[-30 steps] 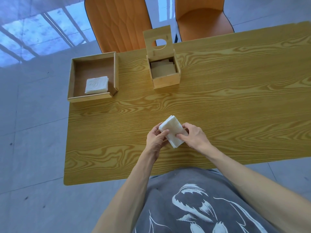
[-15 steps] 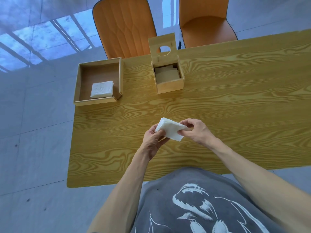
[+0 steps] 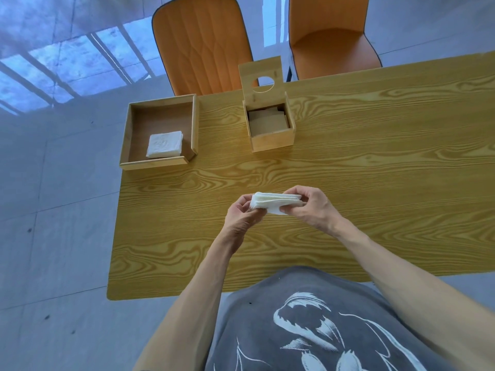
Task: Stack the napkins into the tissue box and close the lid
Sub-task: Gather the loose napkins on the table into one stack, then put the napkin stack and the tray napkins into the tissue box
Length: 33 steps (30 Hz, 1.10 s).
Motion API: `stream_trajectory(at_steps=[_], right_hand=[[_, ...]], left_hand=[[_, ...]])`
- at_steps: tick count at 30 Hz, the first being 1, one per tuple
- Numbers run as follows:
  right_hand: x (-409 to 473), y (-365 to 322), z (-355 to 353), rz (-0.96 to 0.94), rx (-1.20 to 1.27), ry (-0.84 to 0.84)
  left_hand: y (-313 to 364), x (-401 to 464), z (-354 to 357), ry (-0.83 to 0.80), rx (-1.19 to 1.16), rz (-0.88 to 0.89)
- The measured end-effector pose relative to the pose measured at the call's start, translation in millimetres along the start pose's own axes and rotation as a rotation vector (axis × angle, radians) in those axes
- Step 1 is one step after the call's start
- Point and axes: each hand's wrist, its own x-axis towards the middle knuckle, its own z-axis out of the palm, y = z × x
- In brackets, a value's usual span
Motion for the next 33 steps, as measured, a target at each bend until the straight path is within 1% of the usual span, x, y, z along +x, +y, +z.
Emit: stream_trajectory(at_steps=[3,5,7,10,14,16,19,24,28,33], right_hand=[[-0.7,1.0,0.4,-0.094,-0.13,0.073],[-0.5,4.7,1.7,-0.142,-0.268,0.1],[-1.9,7.9,3.3,-0.151,-0.383,0.094],[-3.3,10.5,4.5,-0.147,-0.452,0.117],[-1.8,10.0,1.0,-0.149,-0.446,0.158],[-0.5,10.8,-0.6,-0.151,-0.454,0.154],[0.9,14.1,-1.0,-0.126,-0.476,0.141],[7.3,13.6,-5.3,-0.072,-0.448,0.149],[23.2,-2.1,-17.2,-0.086,-0.403,0.154],[55.3,-36.9,-37.9,-0.169,-0.412,0.184]], left_hand=[[0.2,0.9,-1.8,0.078,0.265,0.116],[-1.4,1.9,-4.5,0.064,0.395,0.176],[-2.0,1.5,-5.0,0.044,0.514,0.207],[-3.0,0.6,-1.5,0.031,0.626,0.223],[-1.9,1.1,2.1,0.086,0.67,0.275],[-0.3,1.6,1.0,0.072,0.69,0.285],[-1.6,4.5,-1.6,0.04,0.713,0.245],[2.3,14.2,-3.1,0.069,0.666,0.215],[24.8,27.7,-2.8,0.07,0.59,0.226],[67.9,51.2,0.6,0.067,0.558,0.304]])
